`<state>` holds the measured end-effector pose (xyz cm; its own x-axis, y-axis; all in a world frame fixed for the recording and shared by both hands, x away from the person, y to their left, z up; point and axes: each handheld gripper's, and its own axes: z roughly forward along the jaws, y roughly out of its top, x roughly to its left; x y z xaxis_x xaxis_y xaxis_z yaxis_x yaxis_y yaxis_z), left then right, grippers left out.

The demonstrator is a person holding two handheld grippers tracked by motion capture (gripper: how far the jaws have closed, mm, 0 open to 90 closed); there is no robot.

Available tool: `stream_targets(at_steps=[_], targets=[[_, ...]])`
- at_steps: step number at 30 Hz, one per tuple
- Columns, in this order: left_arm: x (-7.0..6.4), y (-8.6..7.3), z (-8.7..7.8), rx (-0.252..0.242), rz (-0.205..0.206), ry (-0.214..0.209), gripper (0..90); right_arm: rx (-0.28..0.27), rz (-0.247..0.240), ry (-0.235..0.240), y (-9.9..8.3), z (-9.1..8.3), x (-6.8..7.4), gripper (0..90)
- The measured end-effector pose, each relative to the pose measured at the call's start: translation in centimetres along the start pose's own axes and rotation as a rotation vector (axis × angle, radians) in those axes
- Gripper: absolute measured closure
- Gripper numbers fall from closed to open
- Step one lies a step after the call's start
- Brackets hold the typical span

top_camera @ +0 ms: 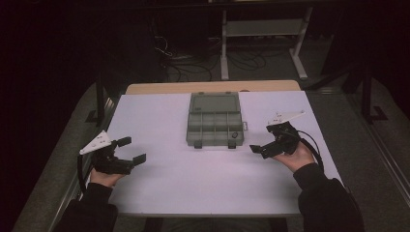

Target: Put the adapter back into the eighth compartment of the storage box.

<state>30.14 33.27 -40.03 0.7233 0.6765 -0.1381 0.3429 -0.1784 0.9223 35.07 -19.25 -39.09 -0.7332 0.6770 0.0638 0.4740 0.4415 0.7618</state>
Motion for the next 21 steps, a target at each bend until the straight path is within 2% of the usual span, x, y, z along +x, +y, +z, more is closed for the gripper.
stream_targets(at_steps=[8, 21], targets=[[0.0, 0.0, 0.0, 0.005, 0.002, 0.003, 0.0, -0.017, 0.023, -0.018, -0.9, -0.7, 0.0, 0.0], [0.0, 0.0, 0.0, 0.012, -0.001, 0.008, 0.0, -0.105, 0.068, -0.031, -3.3, -2.7, 0.2, 0.0]])
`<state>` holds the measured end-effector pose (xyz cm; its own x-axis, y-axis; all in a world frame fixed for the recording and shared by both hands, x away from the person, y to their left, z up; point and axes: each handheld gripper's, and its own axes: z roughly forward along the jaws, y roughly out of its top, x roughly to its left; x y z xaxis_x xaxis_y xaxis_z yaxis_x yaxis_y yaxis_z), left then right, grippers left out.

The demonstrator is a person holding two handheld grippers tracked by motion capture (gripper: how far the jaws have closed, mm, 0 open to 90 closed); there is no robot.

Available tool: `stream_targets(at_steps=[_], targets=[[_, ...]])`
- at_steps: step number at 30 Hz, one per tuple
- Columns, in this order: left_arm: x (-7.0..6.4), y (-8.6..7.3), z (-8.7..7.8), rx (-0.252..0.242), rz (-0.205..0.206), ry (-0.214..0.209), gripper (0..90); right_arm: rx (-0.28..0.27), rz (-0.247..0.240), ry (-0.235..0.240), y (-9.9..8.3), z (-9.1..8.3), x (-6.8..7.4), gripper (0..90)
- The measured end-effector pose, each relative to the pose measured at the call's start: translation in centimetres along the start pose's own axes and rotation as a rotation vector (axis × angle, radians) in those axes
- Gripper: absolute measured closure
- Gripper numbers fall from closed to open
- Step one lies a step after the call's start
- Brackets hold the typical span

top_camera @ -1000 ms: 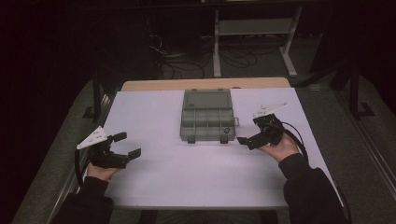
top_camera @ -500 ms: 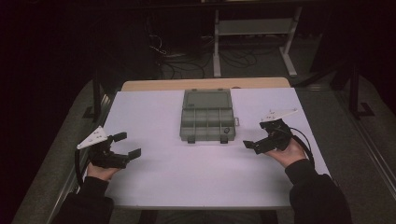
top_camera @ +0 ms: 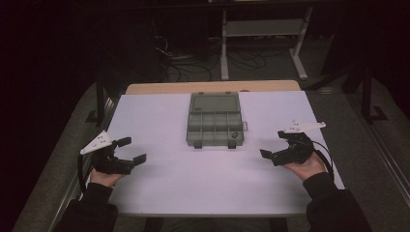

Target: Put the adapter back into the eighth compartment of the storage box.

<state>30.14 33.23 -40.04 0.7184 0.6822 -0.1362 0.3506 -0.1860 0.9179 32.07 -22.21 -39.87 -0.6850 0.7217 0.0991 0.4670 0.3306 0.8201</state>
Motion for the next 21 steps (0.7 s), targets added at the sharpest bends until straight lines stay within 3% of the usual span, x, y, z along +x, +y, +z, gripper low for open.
stream_targets(at_steps=[13, 21], targets=[[0.0, 0.0, -0.1, -0.001, 0.002, 0.006, 0.0, -0.01, 0.014, -0.024, -2.5, -1.1, -0.3, 0.0], [0.0, 0.0, 0.0, 0.001, 0.002, 0.005, 0.0, -0.012, 0.019, -0.024, -2.9, -1.2, -0.3, 0.0]])
